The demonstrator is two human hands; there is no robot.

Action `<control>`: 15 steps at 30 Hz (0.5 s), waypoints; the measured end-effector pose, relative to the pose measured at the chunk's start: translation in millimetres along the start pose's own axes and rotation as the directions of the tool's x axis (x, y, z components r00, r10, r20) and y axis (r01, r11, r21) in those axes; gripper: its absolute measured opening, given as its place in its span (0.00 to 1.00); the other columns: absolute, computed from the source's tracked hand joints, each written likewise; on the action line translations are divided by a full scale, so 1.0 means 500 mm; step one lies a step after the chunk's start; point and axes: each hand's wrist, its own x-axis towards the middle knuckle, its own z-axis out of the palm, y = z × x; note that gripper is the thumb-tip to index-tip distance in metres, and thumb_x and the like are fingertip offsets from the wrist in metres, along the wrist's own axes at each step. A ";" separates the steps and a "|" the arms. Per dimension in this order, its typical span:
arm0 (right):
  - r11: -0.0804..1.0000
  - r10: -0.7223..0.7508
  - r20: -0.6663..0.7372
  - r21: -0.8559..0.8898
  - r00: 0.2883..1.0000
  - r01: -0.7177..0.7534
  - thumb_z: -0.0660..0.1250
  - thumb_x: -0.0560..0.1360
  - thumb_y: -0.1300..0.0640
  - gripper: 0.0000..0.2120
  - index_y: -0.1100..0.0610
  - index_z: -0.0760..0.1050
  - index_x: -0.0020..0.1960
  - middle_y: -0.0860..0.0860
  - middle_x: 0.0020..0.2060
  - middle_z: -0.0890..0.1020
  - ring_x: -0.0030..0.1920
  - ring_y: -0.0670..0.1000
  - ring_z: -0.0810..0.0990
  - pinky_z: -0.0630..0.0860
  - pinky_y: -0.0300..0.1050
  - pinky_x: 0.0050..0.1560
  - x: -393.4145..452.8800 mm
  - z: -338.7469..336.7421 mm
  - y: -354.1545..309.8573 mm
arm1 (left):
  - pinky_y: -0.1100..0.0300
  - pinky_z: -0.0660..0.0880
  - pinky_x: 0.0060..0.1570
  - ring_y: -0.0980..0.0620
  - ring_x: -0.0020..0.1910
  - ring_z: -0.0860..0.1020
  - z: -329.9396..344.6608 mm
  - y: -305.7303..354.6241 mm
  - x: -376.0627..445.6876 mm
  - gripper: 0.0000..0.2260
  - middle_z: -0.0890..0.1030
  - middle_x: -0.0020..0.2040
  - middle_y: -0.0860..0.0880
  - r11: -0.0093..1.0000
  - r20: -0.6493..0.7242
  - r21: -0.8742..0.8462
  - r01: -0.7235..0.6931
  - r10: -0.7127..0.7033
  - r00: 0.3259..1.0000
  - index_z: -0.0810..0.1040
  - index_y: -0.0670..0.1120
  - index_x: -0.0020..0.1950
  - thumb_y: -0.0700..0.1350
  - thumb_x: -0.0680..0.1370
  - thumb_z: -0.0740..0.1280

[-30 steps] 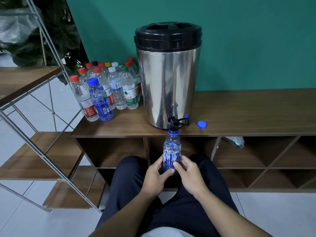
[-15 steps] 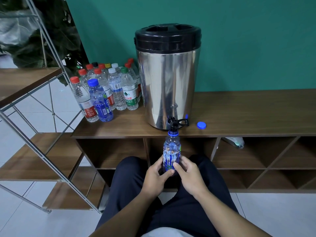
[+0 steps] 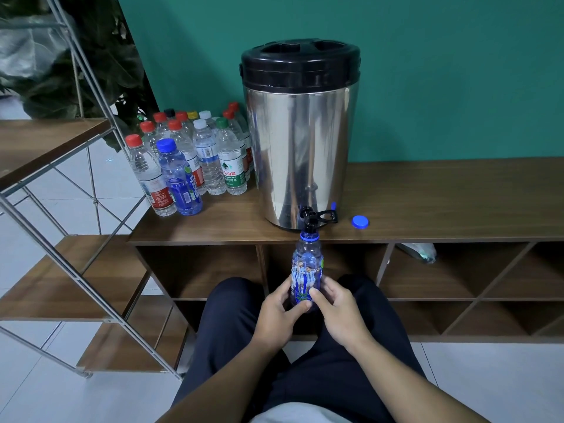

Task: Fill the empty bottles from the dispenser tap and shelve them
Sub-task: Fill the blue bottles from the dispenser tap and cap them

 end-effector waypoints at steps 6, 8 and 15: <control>1.000 -0.007 -0.001 -0.005 1.000 0.007 0.67 0.87 0.63 0.17 0.52 0.80 0.73 0.46 0.64 0.88 0.67 0.48 0.85 0.82 0.56 0.69 -0.001 -0.001 0.002 | 0.43 0.82 0.70 0.48 0.72 0.83 0.000 0.004 -0.003 0.26 0.86 0.71 0.50 1.000 0.003 -0.021 -0.004 0.004 1.000 0.77 0.51 0.80 0.33 0.84 0.74; 1.000 -0.003 -0.003 -0.001 1.000 0.003 0.68 0.87 0.63 0.17 0.52 0.80 0.73 0.46 0.64 0.87 0.67 0.48 0.85 0.82 0.56 0.70 0.000 -0.001 0.002 | 0.43 0.82 0.71 0.48 0.72 0.83 0.000 0.002 -0.002 0.27 0.86 0.71 0.50 1.000 0.001 -0.015 -0.001 0.001 1.000 0.77 0.51 0.81 0.33 0.84 0.74; 1.000 -0.002 0.001 -0.001 1.000 0.002 0.67 0.87 0.63 0.16 0.53 0.80 0.73 0.47 0.64 0.88 0.67 0.49 0.85 0.82 0.57 0.69 0.000 -0.001 0.001 | 0.42 0.82 0.71 0.48 0.72 0.83 -0.001 0.004 -0.002 0.26 0.86 0.71 0.50 1.000 0.003 -0.004 -0.008 0.008 1.000 0.78 0.52 0.80 0.34 0.84 0.74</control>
